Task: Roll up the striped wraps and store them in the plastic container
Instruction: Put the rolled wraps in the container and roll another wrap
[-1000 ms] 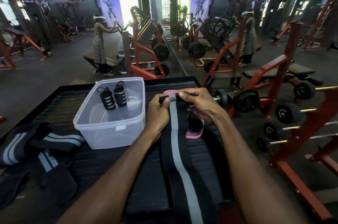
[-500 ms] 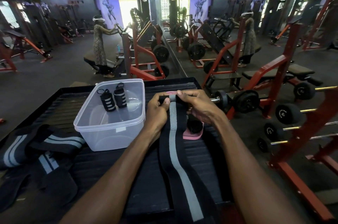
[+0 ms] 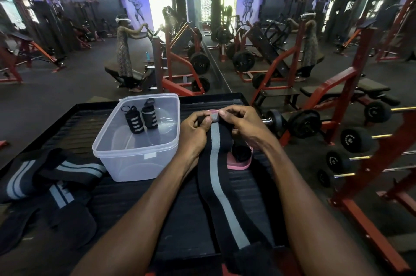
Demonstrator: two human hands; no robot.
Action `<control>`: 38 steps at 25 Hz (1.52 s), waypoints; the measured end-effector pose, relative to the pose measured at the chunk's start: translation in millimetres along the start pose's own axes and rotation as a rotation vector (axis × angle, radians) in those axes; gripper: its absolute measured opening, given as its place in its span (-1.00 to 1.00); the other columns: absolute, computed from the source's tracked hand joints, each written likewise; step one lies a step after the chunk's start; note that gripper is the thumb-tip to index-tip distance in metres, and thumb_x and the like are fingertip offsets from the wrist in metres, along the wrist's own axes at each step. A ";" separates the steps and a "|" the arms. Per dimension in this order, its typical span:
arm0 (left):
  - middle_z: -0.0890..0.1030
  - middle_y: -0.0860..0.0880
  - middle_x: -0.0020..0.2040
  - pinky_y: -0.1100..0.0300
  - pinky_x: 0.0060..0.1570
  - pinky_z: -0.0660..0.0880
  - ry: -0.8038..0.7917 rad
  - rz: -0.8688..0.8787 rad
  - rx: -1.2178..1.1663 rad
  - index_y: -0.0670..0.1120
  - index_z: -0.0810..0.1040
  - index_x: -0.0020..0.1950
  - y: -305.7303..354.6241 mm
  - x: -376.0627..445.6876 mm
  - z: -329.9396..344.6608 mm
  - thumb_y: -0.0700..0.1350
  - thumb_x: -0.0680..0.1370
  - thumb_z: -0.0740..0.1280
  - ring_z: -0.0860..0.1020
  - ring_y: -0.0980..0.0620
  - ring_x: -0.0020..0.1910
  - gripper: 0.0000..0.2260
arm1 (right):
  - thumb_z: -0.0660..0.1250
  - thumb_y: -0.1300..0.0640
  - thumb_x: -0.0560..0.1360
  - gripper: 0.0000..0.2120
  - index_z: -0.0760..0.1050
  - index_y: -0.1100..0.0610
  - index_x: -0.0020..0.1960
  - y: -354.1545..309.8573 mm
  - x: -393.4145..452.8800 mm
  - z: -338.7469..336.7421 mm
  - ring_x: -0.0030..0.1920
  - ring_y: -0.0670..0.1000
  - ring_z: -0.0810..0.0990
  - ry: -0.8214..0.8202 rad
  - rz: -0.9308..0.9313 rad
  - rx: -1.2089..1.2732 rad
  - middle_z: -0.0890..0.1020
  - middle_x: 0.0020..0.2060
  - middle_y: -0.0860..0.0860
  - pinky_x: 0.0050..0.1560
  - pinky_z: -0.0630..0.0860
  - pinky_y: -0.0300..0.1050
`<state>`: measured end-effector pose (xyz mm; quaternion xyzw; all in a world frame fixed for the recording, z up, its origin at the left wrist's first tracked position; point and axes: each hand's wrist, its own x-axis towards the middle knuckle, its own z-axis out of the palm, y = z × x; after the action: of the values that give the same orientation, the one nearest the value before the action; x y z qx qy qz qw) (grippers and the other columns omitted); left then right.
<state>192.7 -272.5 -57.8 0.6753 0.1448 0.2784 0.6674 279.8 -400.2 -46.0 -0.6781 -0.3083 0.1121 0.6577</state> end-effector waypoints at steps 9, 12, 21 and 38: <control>0.70 -0.06 -0.04 0.13 0.00 0.56 -0.011 -0.008 0.087 -0.12 0.63 0.11 -3.4 3.5 0.4 -0.08 0.63 0.31 0.66 -0.02 -0.02 -0.83 | 0.44 0.32 0.49 -0.88 0.68 0.25 0.02 -1.0 0.2 -2.5 -0.08 -0.02 0.70 0.028 -0.140 -0.010 0.73 -0.11 0.07 -0.12 0.62 -0.14; 0.67 0.02 -0.08 0.35 -0.12 0.48 0.004 0.012 0.085 -0.11 0.61 0.10 0.6 -0.1 -0.4 -0.16 0.64 0.28 0.62 0.15 -0.11 -0.88 | 0.38 0.13 0.57 -0.87 0.66 0.18 -0.04 -1.7 -0.2 0.7 -0.37 -0.18 0.58 0.004 -0.039 0.011 0.66 -0.32 -0.07 -0.46 0.44 -0.26; 0.65 -0.04 0.06 0.17 0.05 0.49 -0.011 -0.059 0.113 -0.13 0.55 0.18 -3.4 5.1 1.0 0.03 0.67 0.20 0.60 0.05 0.05 -0.73 | 0.45 0.32 0.48 -0.83 0.69 0.09 -0.04 0.6 -0.4 4.2 -0.06 -0.14 0.68 0.034 -0.144 -0.036 0.74 -0.15 -0.07 -0.08 0.53 -0.28; 0.63 -0.19 0.16 -0.06 0.26 0.52 -0.024 -0.085 0.054 -0.16 0.53 0.20 -1.5 12.3 -4.0 -0.06 0.68 0.19 0.60 -0.14 0.18 -0.77 | 0.23 0.32 0.62 -0.64 0.74 0.04 -0.11 5.2 4.4 9.0 -0.05 0.24 0.47 -0.019 -0.001 0.316 0.65 -0.06 0.24 -0.14 0.44 -0.03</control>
<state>200.5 -262.0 -57.2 0.6896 0.1727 0.2377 0.6619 279.7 -390.1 -50.8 -0.5649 -0.2933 0.1655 0.7533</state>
